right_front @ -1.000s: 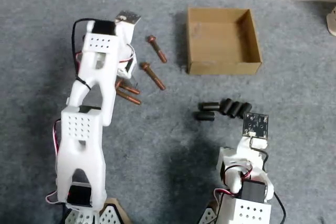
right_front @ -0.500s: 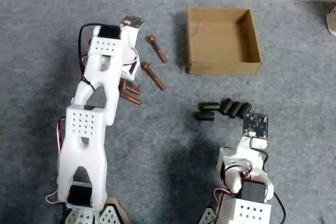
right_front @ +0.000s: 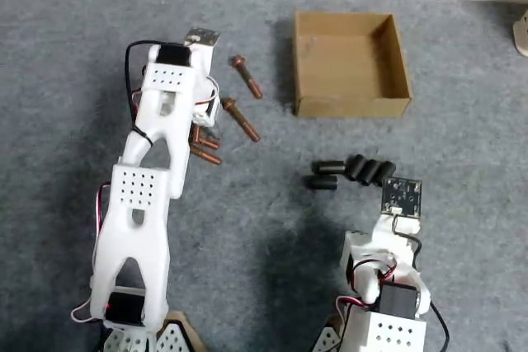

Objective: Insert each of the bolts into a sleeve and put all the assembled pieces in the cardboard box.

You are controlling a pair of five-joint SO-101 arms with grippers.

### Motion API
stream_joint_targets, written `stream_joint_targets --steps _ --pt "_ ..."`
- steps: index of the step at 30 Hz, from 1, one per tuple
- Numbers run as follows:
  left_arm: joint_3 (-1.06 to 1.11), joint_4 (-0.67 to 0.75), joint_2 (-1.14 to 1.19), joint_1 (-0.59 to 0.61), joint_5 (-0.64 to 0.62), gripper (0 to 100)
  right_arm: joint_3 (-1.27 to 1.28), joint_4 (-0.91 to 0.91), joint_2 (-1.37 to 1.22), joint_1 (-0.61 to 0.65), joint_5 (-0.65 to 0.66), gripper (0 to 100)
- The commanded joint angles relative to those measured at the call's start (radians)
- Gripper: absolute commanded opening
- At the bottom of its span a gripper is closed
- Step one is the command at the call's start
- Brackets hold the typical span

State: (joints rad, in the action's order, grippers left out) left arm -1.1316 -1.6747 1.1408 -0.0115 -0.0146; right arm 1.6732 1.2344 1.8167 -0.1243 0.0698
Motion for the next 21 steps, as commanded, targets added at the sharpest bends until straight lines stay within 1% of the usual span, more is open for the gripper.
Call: stream_joint_targets --steps 1,4,5,6,8,17,19,21 --pt "-0.036 0.0 0.015 0.021 -0.014 16 0.157 0.001 0.008 -0.002 0.002 0.5" --pt "-0.036 0.0 0.018 0.028 -0.014 0 0.157 0.001 0.008 -0.002 0.002 0.5" --pt "-0.033 -0.002 0.018 0.028 -0.014 1 0.157 0.001 0.008 -0.002 0.002 0.5" --pt "-0.031 -0.008 0.016 0.028 -0.014 3 0.157 0.001 0.008 -0.002 0.002 0.5" --pt "-0.035 -0.041 0.016 0.03 -0.014 4 0.157 0.001 0.008 -0.002 0.002 0.5" --pt "-0.024 -0.086 -0.022 0.059 -0.014 4 0.157 0.001 0.008 -0.002 0.002 0.5" --pt "0.012 -0.087 -0.056 0.071 -0.012 0 0.157 0.001 0.008 -0.002 0.002 0.5" --pt "0.074 -0.092 -0.11 0.09 -0.005 1 0.157 0.001 0.008 -0.002 0.002 0.5"
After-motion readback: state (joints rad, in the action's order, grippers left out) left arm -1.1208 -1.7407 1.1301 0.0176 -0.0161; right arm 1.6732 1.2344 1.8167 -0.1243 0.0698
